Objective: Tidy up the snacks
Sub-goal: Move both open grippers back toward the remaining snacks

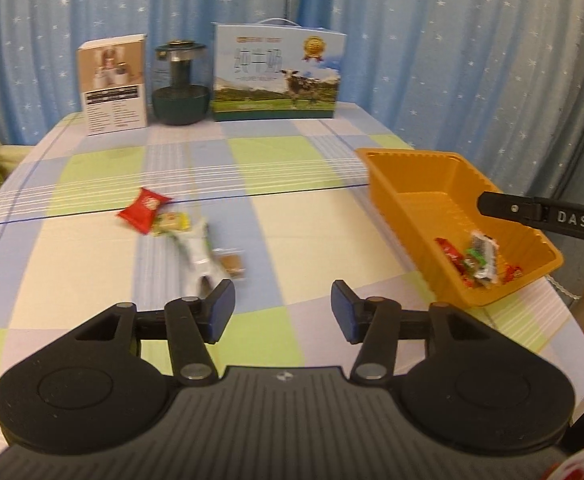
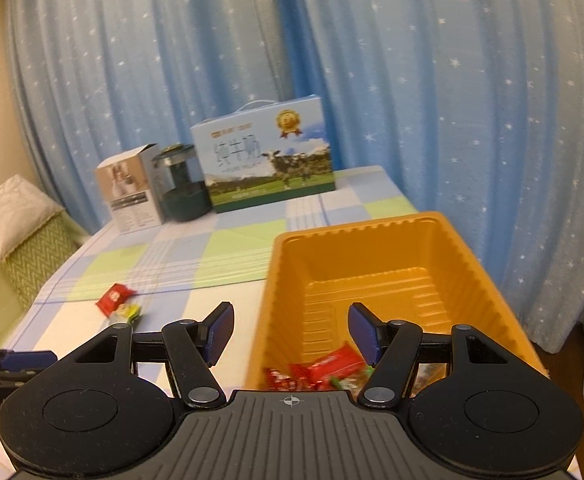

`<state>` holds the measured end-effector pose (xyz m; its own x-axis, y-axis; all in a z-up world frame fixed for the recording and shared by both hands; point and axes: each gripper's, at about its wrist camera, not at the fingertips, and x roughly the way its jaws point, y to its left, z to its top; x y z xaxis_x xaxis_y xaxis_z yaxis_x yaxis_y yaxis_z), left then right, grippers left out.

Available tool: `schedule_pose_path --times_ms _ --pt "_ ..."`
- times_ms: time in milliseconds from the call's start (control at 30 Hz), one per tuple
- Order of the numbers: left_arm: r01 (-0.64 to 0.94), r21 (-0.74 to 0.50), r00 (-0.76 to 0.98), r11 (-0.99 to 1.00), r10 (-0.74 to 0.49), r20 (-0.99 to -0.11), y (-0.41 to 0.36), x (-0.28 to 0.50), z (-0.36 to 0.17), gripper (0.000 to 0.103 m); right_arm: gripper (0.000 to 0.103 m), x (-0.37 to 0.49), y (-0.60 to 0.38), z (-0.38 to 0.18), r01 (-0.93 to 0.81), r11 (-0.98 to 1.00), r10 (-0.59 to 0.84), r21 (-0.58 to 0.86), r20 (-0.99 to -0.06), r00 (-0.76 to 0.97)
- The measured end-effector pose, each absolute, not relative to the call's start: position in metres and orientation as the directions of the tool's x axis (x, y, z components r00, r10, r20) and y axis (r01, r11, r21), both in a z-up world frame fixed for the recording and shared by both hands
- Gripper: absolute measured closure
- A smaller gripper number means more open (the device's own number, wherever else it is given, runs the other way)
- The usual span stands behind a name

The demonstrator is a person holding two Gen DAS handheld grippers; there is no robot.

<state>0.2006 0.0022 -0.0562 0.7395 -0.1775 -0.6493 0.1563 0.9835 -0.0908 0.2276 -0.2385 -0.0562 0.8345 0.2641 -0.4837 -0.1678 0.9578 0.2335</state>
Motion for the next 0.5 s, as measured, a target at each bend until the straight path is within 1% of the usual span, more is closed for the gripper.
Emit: schedule_pose_path --times_ms 500 --pt "0.070 -0.042 0.742 0.997 -0.080 -0.666 0.069 0.202 -0.068 0.040 0.040 0.230 -0.182 -0.061 -0.303 0.928 0.370 0.215 -0.476 0.797"
